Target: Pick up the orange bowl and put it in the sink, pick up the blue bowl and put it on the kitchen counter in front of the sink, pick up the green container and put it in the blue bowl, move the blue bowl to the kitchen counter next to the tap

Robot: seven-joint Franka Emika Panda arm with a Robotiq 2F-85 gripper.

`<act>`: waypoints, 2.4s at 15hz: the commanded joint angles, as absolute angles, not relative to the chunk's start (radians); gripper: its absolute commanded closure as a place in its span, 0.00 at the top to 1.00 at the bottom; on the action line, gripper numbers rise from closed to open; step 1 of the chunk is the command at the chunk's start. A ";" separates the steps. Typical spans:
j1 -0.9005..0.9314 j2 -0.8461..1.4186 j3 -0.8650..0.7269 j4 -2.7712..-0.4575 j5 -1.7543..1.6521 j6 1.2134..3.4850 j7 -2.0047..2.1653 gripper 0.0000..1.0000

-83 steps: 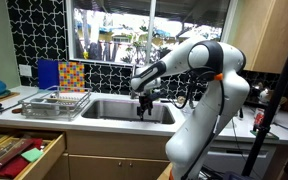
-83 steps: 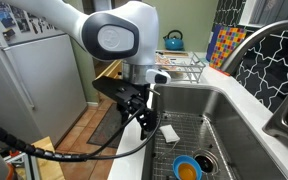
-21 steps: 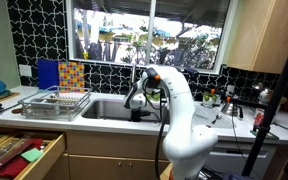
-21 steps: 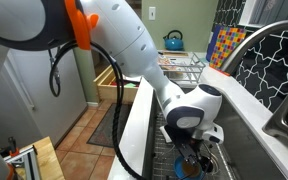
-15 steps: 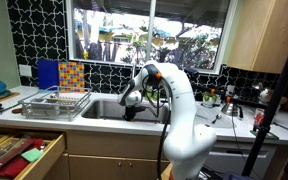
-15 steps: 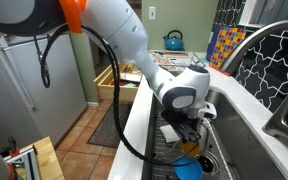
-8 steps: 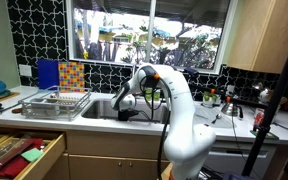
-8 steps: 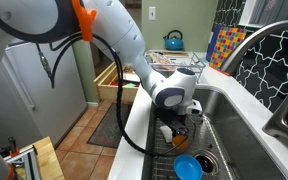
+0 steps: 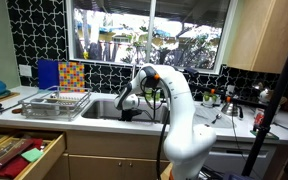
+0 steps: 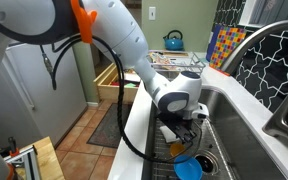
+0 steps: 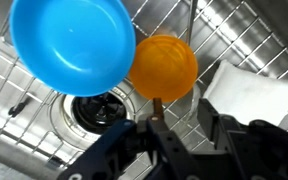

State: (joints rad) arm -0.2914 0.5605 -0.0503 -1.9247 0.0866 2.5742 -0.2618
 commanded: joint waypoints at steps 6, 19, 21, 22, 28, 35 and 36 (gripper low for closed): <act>-0.324 0.473 -0.194 -2.045 -0.038 2.565 -0.278 1.00; -0.428 0.589 -0.154 -2.053 0.105 2.621 -0.254 0.38; -0.433 0.595 -0.144 -2.052 0.127 2.634 -0.256 0.22; -0.435 0.596 -0.140 -2.052 0.136 2.643 -0.256 0.15; -0.460 0.601 -0.088 -2.048 0.219 2.666 -0.263 0.44; -0.456 0.616 -0.074 -2.048 0.235 2.674 -0.262 0.34; -0.456 0.613 -0.075 -2.049 0.233 2.671 -0.264 0.25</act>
